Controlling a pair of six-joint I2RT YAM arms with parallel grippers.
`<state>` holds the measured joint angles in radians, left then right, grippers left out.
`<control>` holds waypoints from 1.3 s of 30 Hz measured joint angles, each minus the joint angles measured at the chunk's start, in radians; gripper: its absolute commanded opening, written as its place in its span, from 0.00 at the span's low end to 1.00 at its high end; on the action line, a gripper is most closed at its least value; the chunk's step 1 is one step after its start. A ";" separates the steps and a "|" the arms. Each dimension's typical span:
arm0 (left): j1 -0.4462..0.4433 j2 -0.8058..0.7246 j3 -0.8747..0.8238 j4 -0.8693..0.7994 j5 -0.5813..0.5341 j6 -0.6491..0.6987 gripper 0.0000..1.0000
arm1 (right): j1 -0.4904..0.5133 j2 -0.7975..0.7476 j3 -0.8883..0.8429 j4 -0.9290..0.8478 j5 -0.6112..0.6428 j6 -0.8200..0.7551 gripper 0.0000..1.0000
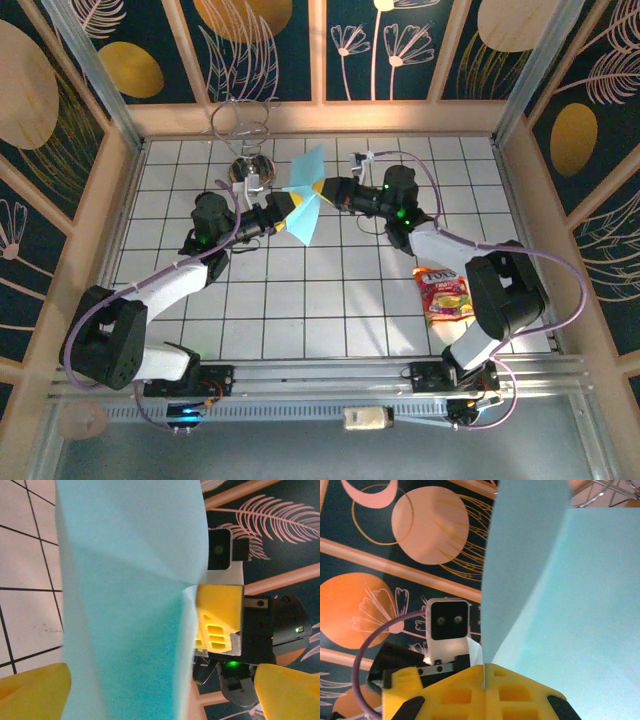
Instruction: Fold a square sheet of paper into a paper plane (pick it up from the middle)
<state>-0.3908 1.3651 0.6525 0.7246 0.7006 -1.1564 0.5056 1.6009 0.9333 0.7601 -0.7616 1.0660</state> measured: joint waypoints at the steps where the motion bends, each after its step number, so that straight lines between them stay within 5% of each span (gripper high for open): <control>1: 0.000 0.001 0.000 0.012 0.006 -0.006 0.83 | 0.000 -0.006 0.000 0.000 0.000 0.006 0.00; 14: 0.000 0.005 0.000 0.163 0.063 -0.099 0.40 | -0.001 -0.013 0.000 -0.008 -0.008 0.015 0.01; 23: 0.000 0.007 0.015 0.123 0.062 -0.078 0.15 | -0.008 -0.013 0.000 -0.037 -0.010 0.008 0.21; 30: 0.000 0.029 0.037 0.051 0.052 -0.019 0.07 | -0.039 -0.037 -0.002 -0.174 0.038 -0.058 0.48; 39: 0.000 0.037 0.190 -0.438 -0.158 0.344 0.07 | -0.138 -0.119 0.000 -0.493 0.333 -0.229 0.53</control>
<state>-0.3908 1.4017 0.8429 0.2871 0.5423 -0.8127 0.3679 1.4815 0.9337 0.2668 -0.4282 0.8375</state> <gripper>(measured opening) 0.074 0.523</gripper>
